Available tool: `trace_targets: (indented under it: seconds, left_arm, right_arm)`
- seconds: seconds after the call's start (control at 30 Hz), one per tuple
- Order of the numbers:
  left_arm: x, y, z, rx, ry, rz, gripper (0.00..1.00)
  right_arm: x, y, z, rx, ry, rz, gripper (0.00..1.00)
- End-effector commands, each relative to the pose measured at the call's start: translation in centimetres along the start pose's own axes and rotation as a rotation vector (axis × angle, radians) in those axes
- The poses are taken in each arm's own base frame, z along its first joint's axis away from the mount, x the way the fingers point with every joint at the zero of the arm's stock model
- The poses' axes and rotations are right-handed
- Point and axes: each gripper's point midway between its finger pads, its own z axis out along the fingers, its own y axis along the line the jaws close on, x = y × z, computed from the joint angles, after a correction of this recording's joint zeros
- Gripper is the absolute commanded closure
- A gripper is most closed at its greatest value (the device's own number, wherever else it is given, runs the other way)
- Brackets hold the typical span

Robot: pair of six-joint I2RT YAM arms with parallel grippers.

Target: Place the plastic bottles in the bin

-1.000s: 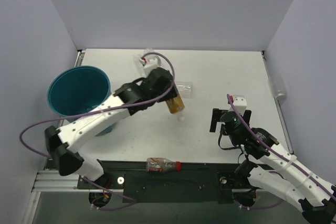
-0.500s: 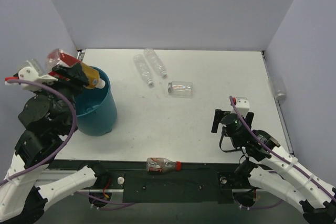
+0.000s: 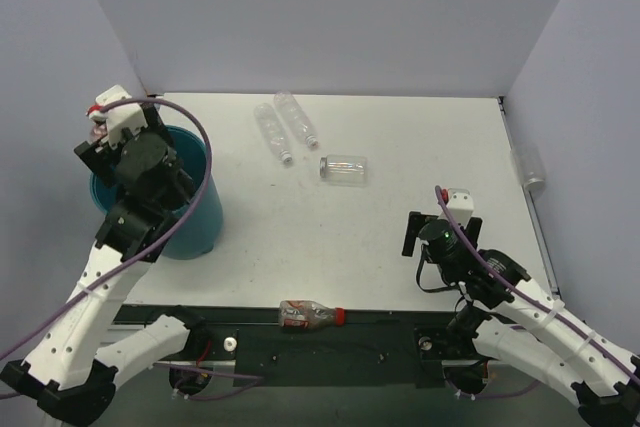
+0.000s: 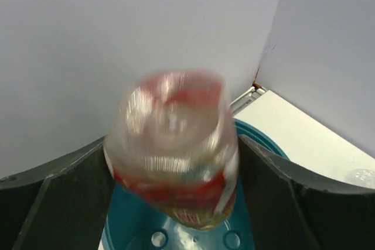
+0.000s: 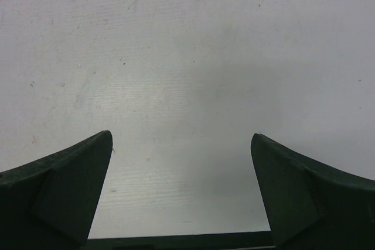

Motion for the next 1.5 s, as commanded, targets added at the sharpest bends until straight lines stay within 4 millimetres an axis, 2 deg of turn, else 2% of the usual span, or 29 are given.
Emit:
trace_targets:
  seconds: [0.0,0.17,0.2,0.23,0.27,0.3,0.33,0.4,0.53,0.6,0.7,0.73,0.77,0.8,0.83,0.87,0.93,1.07,1.17,1.3,1.4,1.47]
  left_arm:
    - [1.1,-1.9,1.1,0.103,0.114,0.034,0.11]
    - [4.1,-3.3,0.9,0.161,0.231,0.126,0.1]
    - [4.6,-4.0,0.5,0.196,0.262,0.111,0.1]
    - [5.1,-3.8,0.1,0.217,0.294,0.141,0.1]
    - [5.7,-4.7,-0.8,0.287,0.335,0.128,0.09]
    - [6.4,-4.7,-1.8,0.333,0.372,0.152,0.09]
    - [7.1,-6.1,-3.7,0.458,0.411,0.183,0.09]
    - [7.3,-6.7,-7.0,0.626,0.436,0.242,0.09]
    - [8.8,-7.7,-13.9,0.947,0.506,0.362,0.08]
    - [10.7,-8.2,-17.3,1.092,0.562,0.435,0.08]
    - [14.8,-8.3,-20.8,1.174,0.611,0.623,0.07]
    - [17.0,-8.0,-22.4,1.198,0.625,0.756,0.07]
    - [18.2,-7.6,-23.4,1.219,0.636,0.827,0.07]
    - [20.3,-7.0,-25.4,1.253,0.646,0.974,0.07]
    - [21.4,-6.6,-26.2,1.26,0.646,1.049,0.07]
    - [22.7,-6.6,-28.1,1.293,0.64,1.125,0.07]
    - [24.5,-6.3,-30.5,1.355,0.653,1.245,0.06]
    - [27.2,-6.4,-31.8,1.36,0.666,1.366,0.06]
    - [29.1,-5.6,-33.1,1.405,0.738,1.427,0.06]
    - [31.1,-5.1,-33.7,1.401,0.783,1.485,0.06]
    - [33.3,-4.3,-35.7,1.46,0.882,1.505,0.05]
    - [34.3,-3.9,-36.3,1.459,0.901,1.53,0.05]
  right_arm:
    - [-0.1,-0.7,-0.2,0.017,-0.029,0.026,0.01]
    - [-0.4,-0.8,-0.6,0.018,-0.034,0.043,0.01]
    - [-0.5,-0.9,-0.7,0.018,-0.038,0.045,0.01]
    - [-0.5,-1.0,-0.7,0.019,-0.037,0.044,0.01]
    - [-0.5,-1.1,-0.8,0.021,-0.042,0.045,0.01]
    - [-0.5,-1.3,-0.8,0.029,-0.044,0.042,0.01]
    - [-0.5,-1.3,-0.8,0.031,-0.045,0.041,0.01]
    - [-0.5,-1.5,-0.7,0.038,-0.046,0.04,0.01]
    - [-0.5,-1.2,-0.5,0.041,-0.036,0.029,0.01]
    - [-0.5,-0.9,-0.3,0.043,-0.029,0.023,0.01]
    - [-0.6,-0.4,-0.1,0.04,-0.024,0.025,0.01]
    - [-0.6,-0.3,0.0,0.039,-0.022,0.026,0.02]
    - [-0.6,-0.2,0.0,0.036,-0.021,0.032,0.02]
    - [-0.6,-0.2,0.0,0.034,-0.021,0.034,0.02]
    - [-0.7,-0.1,-0.1,0.033,-0.022,0.038,0.02]
    - [-0.7,-0.1,-0.1,0.03,-0.025,0.04,0.02]
    - [-0.7,-0.1,-0.2,0.028,-0.03,0.044,0.02]
    - [-0.9,-0.3,-0.5,0.026,-0.039,0.049,0.02]
    - [-0.9,-0.7,-0.7,0.031,-0.044,0.051,0.02]
    - [-0.9,-0.8,-0.7,0.028,-0.049,0.053,0.02]
    - [-0.9,-0.7,-0.8,0.024,-0.047,0.055,0.02]
    - [-0.9,-0.8,-0.8,0.025,-0.048,0.052,0.02]
